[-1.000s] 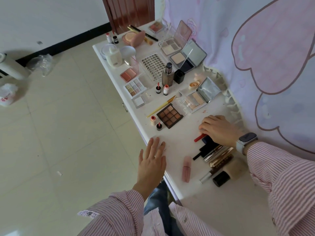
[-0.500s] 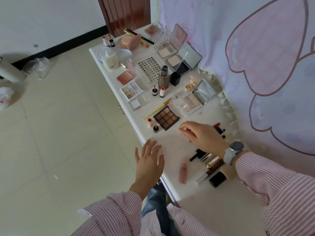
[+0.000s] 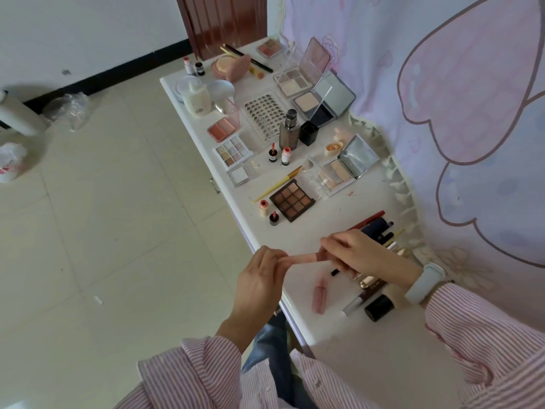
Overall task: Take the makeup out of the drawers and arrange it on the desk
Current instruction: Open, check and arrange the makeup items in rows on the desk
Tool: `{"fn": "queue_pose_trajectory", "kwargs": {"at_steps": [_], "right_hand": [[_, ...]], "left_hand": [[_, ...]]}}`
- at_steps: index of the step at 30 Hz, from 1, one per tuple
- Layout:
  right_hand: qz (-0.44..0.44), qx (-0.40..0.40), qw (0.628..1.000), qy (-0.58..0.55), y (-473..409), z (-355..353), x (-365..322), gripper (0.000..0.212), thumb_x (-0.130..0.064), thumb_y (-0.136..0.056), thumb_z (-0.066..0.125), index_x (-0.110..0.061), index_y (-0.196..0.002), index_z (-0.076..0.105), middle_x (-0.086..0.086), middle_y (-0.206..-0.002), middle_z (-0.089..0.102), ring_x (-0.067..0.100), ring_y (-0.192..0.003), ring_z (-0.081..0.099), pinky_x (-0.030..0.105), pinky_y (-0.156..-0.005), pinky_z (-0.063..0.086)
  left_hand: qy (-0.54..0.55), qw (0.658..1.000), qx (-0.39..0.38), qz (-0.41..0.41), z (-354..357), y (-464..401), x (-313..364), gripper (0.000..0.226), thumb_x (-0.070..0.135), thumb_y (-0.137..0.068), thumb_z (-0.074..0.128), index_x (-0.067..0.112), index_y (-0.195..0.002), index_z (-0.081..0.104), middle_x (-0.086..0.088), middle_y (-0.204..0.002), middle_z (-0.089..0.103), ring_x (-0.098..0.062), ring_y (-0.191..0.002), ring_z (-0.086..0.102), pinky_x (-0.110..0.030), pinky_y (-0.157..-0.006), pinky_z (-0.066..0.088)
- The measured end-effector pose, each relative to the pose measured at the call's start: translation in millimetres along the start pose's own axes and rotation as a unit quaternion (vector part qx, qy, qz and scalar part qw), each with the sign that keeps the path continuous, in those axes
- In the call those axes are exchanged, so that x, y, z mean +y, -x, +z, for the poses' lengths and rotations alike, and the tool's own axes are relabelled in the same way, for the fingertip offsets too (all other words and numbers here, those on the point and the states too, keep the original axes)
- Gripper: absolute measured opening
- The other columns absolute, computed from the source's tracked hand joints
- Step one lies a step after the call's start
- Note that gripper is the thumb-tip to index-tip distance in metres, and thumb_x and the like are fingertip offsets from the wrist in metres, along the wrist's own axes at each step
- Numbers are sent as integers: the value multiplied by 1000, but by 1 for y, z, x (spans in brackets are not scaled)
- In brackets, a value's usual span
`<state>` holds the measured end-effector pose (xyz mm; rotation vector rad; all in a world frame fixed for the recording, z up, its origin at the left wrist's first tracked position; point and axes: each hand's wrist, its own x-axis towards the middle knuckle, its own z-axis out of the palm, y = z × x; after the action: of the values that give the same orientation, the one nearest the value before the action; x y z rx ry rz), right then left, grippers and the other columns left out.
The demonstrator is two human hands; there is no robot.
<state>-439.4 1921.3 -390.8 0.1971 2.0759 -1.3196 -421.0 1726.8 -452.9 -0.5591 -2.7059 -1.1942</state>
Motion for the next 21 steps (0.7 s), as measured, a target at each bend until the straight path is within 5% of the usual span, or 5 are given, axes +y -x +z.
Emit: {"fn": "queue_pose_trajectory", "kwargs": {"at_steps": [4, 8, 13, 17, 21], "right_hand": [[-63, 175, 978, -93, -2, 14, -1, 20, -9, -96, 38, -10, -88, 56, -9, -55, 42, 2, -42, 37, 15, -44, 33], [-202, 318, 926, 8, -4, 24, 1, 16, -8, -96, 35, -11, -99, 50, -9, -51, 32, 5, -40, 33, 15, -41, 27], [-219, 236, 947, -15, -2, 22, -1, 25, -14, -98, 37, -15, -121, 42, -3, -66, 39, 6, -53, 36, 20, -51, 35], [-65, 133, 980, -136, -4, 18, 0, 20, -8, -95, 41, -20, -103, 55, 2, -71, 52, 7, -53, 44, 16, -50, 38], [-11, 170, 975, -140, -5, 21, -1, 34, -25, -97, 39, -9, -71, 54, -10, -44, 44, 1, -35, 36, 13, -42, 30]], "left_hand": [[-20, 999, -14, -27, -8, -4, 6, 54, 45, -99, 15, 15, -68, 48, 3, -61, 48, -4, -48, 34, -13, -45, 27], [208, 932, -110, -277, -10, -11, 28, 44, 35, -99, 24, 16, -61, 38, 1, -54, 36, -12, -49, 32, -23, -51, 32], [289, 892, -96, -334, -18, -19, 27, 45, 31, -99, 27, 13, -60, 40, 8, -45, 35, -8, -43, 33, -21, -47, 38], [250, 908, -104, -320, -21, -18, 22, 44, 31, -98, 28, 11, -62, 40, -3, -54, 35, -18, -52, 33, -29, -52, 35], [207, 926, -127, -290, -19, -12, 17, 42, 28, -98, 33, 14, -60, 43, -5, -56, 40, -19, -54, 39, -31, -56, 38]]}}
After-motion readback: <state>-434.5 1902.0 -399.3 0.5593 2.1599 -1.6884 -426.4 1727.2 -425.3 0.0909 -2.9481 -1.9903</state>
